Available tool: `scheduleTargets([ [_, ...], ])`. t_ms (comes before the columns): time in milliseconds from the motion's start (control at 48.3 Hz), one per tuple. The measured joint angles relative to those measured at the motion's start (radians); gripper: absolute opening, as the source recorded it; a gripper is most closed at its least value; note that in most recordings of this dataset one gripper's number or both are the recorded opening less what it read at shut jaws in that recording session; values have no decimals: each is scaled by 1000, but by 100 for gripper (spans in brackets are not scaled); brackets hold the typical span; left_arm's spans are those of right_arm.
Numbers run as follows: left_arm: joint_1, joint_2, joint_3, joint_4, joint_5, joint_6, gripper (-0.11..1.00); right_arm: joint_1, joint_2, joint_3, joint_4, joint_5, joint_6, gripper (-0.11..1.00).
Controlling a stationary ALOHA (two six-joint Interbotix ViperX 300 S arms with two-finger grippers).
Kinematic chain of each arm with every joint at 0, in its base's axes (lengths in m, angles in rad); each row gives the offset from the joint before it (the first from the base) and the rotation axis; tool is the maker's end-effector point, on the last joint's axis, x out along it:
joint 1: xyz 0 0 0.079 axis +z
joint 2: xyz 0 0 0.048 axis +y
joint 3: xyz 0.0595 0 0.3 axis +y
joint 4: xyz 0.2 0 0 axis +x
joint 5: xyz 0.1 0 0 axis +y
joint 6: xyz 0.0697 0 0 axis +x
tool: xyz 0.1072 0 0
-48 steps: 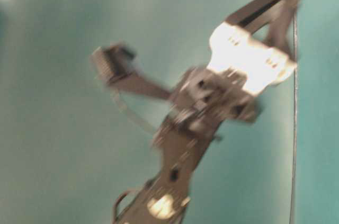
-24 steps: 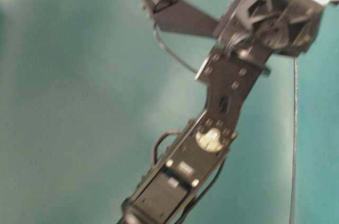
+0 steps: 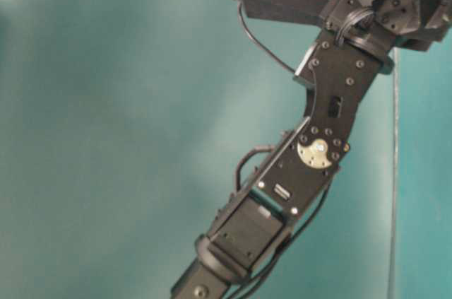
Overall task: Move the cup toward the block with left arm.
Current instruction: 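Lower the open left gripper around the orange cup and close on it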
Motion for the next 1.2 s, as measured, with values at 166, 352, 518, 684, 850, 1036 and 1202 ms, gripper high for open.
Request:
scheduleTargets([
  [166, 5, 26, -26, 0, 2, 0, 85, 0, 0, 0, 0, -2, -3, 0],
  [352, -3, 58, -63, 0, 0, 0, 85, 0, 0, 0, 0, 0, -2, 0],
  [518, -5, 78, -103, 0, 2, -2, 85, 0, 5, 0, 0, 0, -3, 0],
  [684, -11, 98, -147, -2, 2, -2, 85, 0, 9, 0, 0, -2, -5, 0],
  [850, -14, 114, -170, 0, 9, 0, 85, 0, 9, 0, -2, 0, -5, 0],
  [1036, -14, 137, -186, 0, 14, 0, 85, 0, 9, 0, -2, 0, -5, 0],
  [1202, -14, 167, -213, 0, 14, 0, 85, 0, 11, 0, -8, -2, -5, 0],
])
